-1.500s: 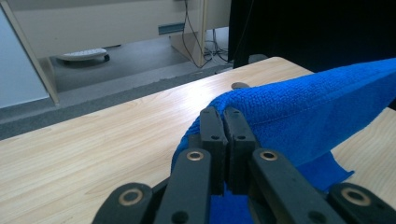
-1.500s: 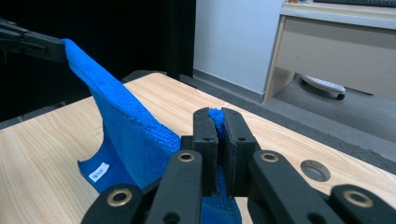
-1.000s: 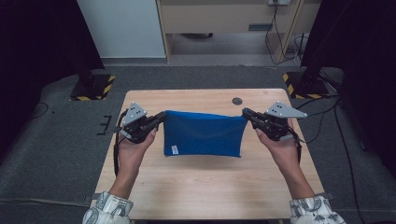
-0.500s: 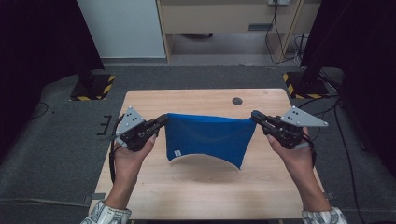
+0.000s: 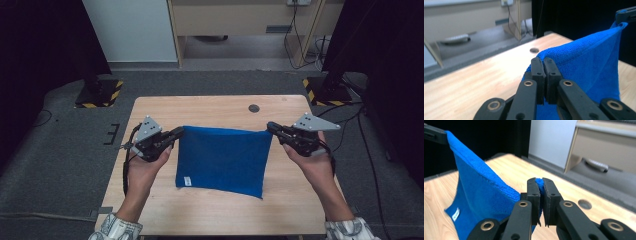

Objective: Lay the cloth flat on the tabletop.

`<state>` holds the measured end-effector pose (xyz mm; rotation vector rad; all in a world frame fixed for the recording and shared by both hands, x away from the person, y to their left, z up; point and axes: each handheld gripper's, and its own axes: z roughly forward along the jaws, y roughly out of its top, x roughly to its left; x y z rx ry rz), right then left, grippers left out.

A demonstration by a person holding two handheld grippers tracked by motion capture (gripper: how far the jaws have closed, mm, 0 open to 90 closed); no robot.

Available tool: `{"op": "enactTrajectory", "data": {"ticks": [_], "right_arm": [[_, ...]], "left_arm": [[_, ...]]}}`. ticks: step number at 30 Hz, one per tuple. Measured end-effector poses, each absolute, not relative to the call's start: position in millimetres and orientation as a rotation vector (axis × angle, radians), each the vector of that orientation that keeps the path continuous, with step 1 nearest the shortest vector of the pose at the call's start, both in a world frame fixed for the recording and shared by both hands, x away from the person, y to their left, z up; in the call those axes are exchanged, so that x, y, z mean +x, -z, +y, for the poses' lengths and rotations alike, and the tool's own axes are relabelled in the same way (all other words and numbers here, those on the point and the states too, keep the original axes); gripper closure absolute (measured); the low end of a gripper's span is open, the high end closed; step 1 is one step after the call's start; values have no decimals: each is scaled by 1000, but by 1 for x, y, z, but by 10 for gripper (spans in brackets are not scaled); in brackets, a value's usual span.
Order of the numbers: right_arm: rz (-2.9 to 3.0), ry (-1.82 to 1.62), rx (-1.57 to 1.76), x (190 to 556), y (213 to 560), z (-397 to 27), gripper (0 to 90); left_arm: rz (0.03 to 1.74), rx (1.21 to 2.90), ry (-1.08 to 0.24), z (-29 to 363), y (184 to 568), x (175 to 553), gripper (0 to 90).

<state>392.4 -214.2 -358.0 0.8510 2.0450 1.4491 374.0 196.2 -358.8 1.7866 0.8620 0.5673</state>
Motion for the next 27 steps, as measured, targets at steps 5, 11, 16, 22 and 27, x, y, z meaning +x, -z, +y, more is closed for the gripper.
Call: {"op": "enactTrajectory", "data": {"ticks": [5, 11, 16, 22, 27], "right_arm": [[2089, -1407, 901, 416, 382, -209, 852], [2116, -1368, 942, 438, 400, -203, 852], [2141, -1322, 973, 454, 412, -199, 851], [2146, -1280, 1002, 469, 423, -196, 849], [2143, -1266, 1048, 486, 432, -193, 849]], "left_arm": [[918, 1823, -555, 195, 381, 395, 878], [969, 1831, -547, 193, 397, 411, 878], [1003, 1847, -547, 191, 409, 423, 877], [1045, 1857, -545, 189, 421, 438, 877], [1082, 1855, -532, 189, 431, 452, 878]]}}
